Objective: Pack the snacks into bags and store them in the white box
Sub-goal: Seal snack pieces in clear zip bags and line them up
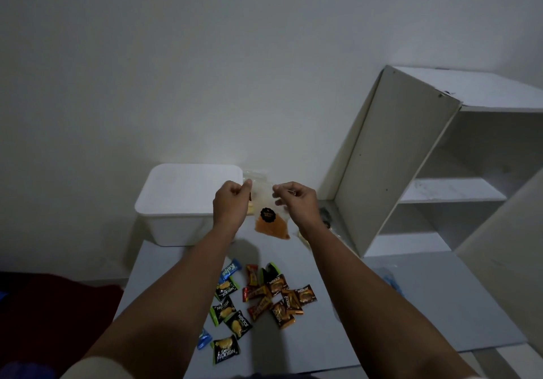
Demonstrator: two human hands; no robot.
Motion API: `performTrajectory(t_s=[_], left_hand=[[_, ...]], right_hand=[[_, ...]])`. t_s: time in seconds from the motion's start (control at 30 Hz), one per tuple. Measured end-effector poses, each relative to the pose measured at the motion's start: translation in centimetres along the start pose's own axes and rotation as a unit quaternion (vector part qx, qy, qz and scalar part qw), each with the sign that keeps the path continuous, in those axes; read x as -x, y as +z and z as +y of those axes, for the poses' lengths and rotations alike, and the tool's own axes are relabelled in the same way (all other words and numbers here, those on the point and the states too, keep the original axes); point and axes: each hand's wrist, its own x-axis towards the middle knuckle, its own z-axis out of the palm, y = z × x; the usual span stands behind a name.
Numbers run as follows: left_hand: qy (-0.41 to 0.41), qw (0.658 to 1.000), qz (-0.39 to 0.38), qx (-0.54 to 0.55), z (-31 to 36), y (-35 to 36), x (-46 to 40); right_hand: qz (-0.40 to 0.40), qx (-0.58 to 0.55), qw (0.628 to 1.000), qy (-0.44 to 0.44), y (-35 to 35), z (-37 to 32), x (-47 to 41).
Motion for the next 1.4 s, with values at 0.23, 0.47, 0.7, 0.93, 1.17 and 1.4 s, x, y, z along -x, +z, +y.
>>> performTrajectory(t_s=[0.23, 0.47, 0.7, 0.93, 1.17, 1.4], left_hand=[[-0.093, 0.972, -0.131, 0.172, 1.2, 0.9, 0.5], [-0.058, 0.978, -0.142, 0.143, 1.8, 0.3, -0.4], [0.011, 0.979, -0.203, 0.018, 2.0, -0.4, -1.3], [0.065, 0.968, -0.238, -0.04, 2.2, 0.1, -1.2], [0.09, 0.964, -0.234, -0.088, 2.9, 0.2, -1.3], [0.101, 0.965, -0.225, -0.089, 4.0, 0.4, -1.5]], right_hand=[[-0.066, 0.012, 0.996, -0.062, 1.2, -0.5, 0.6], [-0.083, 0.015, 0.996, -0.044, 1.5, -1.4, -0.1], [-0.073, 0.055, 0.996, -0.013, 1.2, -2.0, -0.6], [-0.045, 0.059, 0.997, -0.021, 0.8, -1.8, -0.9], [-0.052, 0.003, 0.999, -0.007, 0.3, -1.9, 0.1], [-0.077, -0.009, 0.997, 0.002, 0.2, -2.3, 0.3]])
